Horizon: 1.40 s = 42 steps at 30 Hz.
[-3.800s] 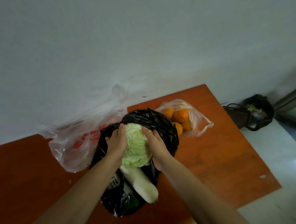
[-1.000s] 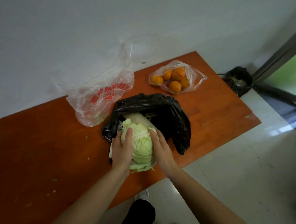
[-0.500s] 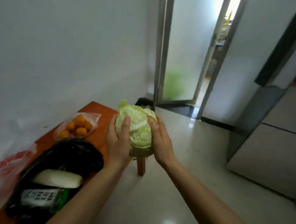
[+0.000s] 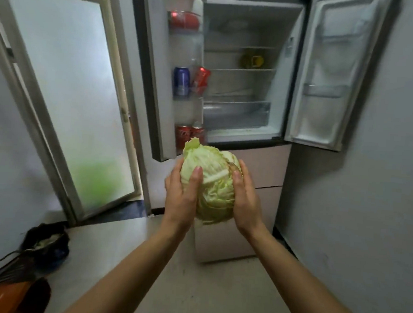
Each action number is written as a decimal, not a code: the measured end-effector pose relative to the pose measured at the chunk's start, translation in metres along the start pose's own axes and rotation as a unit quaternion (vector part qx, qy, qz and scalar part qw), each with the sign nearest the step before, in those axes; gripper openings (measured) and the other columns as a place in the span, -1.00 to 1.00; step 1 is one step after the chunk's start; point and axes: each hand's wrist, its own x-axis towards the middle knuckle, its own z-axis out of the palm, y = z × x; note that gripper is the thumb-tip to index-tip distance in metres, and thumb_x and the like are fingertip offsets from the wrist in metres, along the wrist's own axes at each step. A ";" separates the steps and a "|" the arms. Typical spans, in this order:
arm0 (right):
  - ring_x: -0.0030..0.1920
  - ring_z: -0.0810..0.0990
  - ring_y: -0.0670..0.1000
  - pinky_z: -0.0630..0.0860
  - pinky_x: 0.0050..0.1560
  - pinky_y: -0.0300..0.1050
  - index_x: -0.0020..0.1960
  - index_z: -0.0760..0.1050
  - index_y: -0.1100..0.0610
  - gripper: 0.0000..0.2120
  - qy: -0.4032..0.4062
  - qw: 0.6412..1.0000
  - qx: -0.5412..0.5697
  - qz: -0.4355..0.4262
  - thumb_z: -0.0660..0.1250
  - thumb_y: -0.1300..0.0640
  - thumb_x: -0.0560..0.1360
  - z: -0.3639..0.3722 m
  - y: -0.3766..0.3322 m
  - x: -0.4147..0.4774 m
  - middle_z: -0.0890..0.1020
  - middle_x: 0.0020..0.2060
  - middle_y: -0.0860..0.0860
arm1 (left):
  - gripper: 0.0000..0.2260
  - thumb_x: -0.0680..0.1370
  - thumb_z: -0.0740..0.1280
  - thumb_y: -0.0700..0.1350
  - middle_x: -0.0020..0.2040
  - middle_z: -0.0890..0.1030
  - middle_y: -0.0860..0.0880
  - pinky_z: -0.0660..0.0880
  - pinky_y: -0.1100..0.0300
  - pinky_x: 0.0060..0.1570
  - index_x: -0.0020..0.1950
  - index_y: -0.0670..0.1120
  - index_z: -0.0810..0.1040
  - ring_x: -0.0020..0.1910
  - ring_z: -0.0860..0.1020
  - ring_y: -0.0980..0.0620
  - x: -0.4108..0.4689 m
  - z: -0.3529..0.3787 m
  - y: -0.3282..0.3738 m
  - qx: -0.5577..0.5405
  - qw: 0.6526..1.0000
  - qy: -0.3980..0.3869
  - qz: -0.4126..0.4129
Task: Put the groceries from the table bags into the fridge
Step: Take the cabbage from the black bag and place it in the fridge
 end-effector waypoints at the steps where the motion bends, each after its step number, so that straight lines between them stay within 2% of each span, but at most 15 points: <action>1: 0.31 0.53 -0.13 0.51 0.33 0.06 0.49 0.24 -0.32 -0.42 0.014 1.000 -0.002 -0.009 0.10 -0.43 0.50 -0.016 0.003 0.014 0.49 0.37 -0.18 | -0.22 0.31 0.32 0.52 0.46 0.34 -0.02 0.60 -0.14 0.15 0.47 0.27 0.27 0.33 0.50 -0.10 0.013 0.019 -0.004 -0.003 1.000 -0.018 0.007; 5: 0.36 0.46 -0.19 0.44 0.40 0.01 0.53 0.24 -0.21 -0.36 0.057 0.998 -0.016 -0.031 0.10 -0.40 0.51 -0.063 0.018 0.087 0.45 0.41 -0.20 | -0.20 0.33 0.27 0.52 0.46 0.29 0.01 0.52 -0.12 0.27 0.50 0.24 0.23 0.37 0.43 -0.03 0.073 0.083 -0.024 0.000 0.998 -0.044 0.035; 7: 0.33 0.49 -0.21 0.48 0.35 -0.03 0.50 0.27 -0.25 -0.42 0.053 0.997 -0.027 -0.046 0.11 -0.40 0.53 -0.078 0.027 0.132 0.49 0.37 -0.23 | -0.21 0.37 0.26 0.48 0.44 0.29 0.00 0.50 -0.10 0.30 0.52 0.16 0.26 0.37 0.42 0.00 0.114 0.109 -0.035 -0.002 0.998 -0.046 0.047; 12: 0.29 0.49 -0.26 0.50 0.20 -0.24 0.55 0.20 -0.18 -0.36 0.054 0.997 -0.017 -0.054 0.12 -0.35 0.52 -0.098 0.050 0.256 0.45 0.31 -0.27 | -0.28 0.44 0.25 0.42 0.46 0.30 -0.03 0.46 -0.11 0.34 0.52 0.11 0.30 0.38 0.42 -0.01 0.236 0.163 -0.062 -0.011 0.997 -0.050 0.059; 16: 0.30 0.47 -0.23 0.50 0.23 -0.22 0.60 0.11 -0.14 -0.30 0.038 0.998 -0.011 -0.045 0.14 -0.36 0.54 -0.110 0.059 0.346 0.40 0.40 -0.17 | -0.28 0.47 0.20 0.45 0.45 0.37 -0.09 0.42 -0.11 0.37 0.51 0.08 0.32 0.39 0.43 -0.03 0.332 0.196 -0.076 -0.002 0.995 -0.062 0.074; 19: 0.18 0.43 -0.39 0.45 0.04 -0.48 0.62 0.08 -0.11 -0.30 0.041 0.998 -0.014 -0.046 0.11 -0.32 0.56 -0.124 0.068 0.404 0.36 0.40 -0.19 | -0.34 0.50 0.12 0.38 0.49 0.29 -0.01 0.33 0.11 0.38 0.53 0.11 0.29 0.42 0.34 0.08 0.384 0.225 -0.085 0.010 0.996 -0.055 0.074; 21: 0.13 0.42 -0.40 0.42 -0.07 -0.56 0.62 0.08 -0.11 -0.37 0.044 0.998 -0.028 -0.043 0.09 -0.26 0.60 -0.135 0.081 0.439 0.37 0.35 -0.21 | -0.41 0.48 0.12 0.43 0.50 0.25 0.06 0.29 -0.04 0.46 0.47 0.27 0.30 0.46 0.30 0.09 0.416 0.243 -0.097 0.001 0.996 -0.066 0.062; 23: 0.19 0.45 -0.32 0.43 0.00 -0.52 0.61 0.09 -0.13 -0.38 0.048 0.997 -0.032 -0.046 0.08 -0.27 0.60 -0.145 0.094 0.476 0.37 0.32 -0.23 | -0.48 0.47 0.13 0.45 0.49 0.26 0.08 0.29 -0.13 0.46 0.41 0.37 0.31 0.47 0.31 0.07 0.448 0.262 -0.110 0.002 0.996 -0.069 0.064; 26: 0.37 0.43 -0.11 0.45 0.24 -0.23 0.60 0.09 -0.17 -0.33 0.044 0.998 -0.017 -0.045 0.11 -0.37 0.56 -0.162 0.119 0.537 0.37 0.38 -0.19 | -0.44 0.55 0.11 0.33 0.49 0.25 0.03 0.31 -0.04 0.45 0.53 0.19 0.26 0.41 0.34 0.09 0.499 0.293 -0.132 0.002 0.997 -0.052 0.063; 30: 0.36 0.40 -0.11 0.45 0.09 -0.35 0.62 0.05 -0.13 -0.37 0.011 0.999 0.000 -0.044 0.10 -0.28 0.61 -0.185 0.151 0.622 0.33 0.42 -0.15 | -0.43 0.48 0.16 0.39 0.46 0.34 0.02 0.39 -0.14 0.38 0.46 0.25 0.35 0.39 0.43 0.02 0.575 0.336 -0.164 -0.004 0.998 -0.041 0.050; 33: 0.42 0.41 -0.02 0.47 0.34 -0.04 0.61 0.03 -0.17 -0.18 -0.008 0.999 0.003 -0.039 0.18 -0.46 0.47 -0.198 0.166 0.687 0.32 0.49 -0.08 | -0.43 0.46 0.17 0.43 0.45 0.39 -0.02 0.40 -0.20 0.36 0.43 0.29 0.39 0.38 0.45 -0.04 0.637 0.362 -0.184 0.015 0.999 -0.029 0.042; 35: 0.42 0.42 0.02 0.43 0.40 0.11 0.60 0.02 -0.18 -0.03 -0.029 0.999 0.004 -0.029 0.22 -0.54 0.33 -0.202 0.172 0.726 0.33 0.50 -0.05 | -0.44 0.45 0.17 0.41 0.44 0.40 -0.03 0.42 -0.20 0.35 0.42 0.28 0.40 0.37 0.47 -0.05 0.672 0.375 -0.190 0.019 0.999 -0.017 0.044; 37: 0.45 0.39 0.04 0.37 0.44 0.03 0.63 -0.02 -0.11 0.07 -0.036 0.999 0.002 -0.021 0.27 -0.54 0.29 -0.204 0.179 0.760 0.32 0.52 -0.03 | -0.45 0.46 0.16 0.38 0.44 0.40 -0.03 0.41 -0.18 0.36 0.42 0.27 0.41 0.37 0.46 -0.04 0.702 0.383 -0.197 0.017 0.999 0.003 0.047; 40: 0.48 0.32 0.04 0.25 0.33 -0.30 0.64 -0.04 0.02 0.07 -0.043 0.999 -0.006 -0.015 0.29 -0.41 0.31 -0.202 0.191 0.799 0.31 0.52 -0.01 | -0.49 0.46 0.17 0.36 0.43 0.42 -0.03 0.39 -0.18 0.38 0.39 0.29 0.42 0.38 0.45 -0.04 0.742 0.388 -0.208 0.033 0.998 0.007 0.046; 42: 0.48 0.32 0.04 0.27 0.42 -0.23 0.64 -0.07 0.03 0.19 -0.065 0.998 0.007 -0.015 0.37 -0.46 0.24 -0.199 0.201 0.825 0.29 0.52 -0.01 | -0.52 0.47 0.16 0.36 0.41 0.44 -0.02 0.37 -0.19 0.39 0.37 0.31 0.44 0.39 0.44 -0.04 0.767 0.390 -0.215 0.059 0.996 0.007 0.059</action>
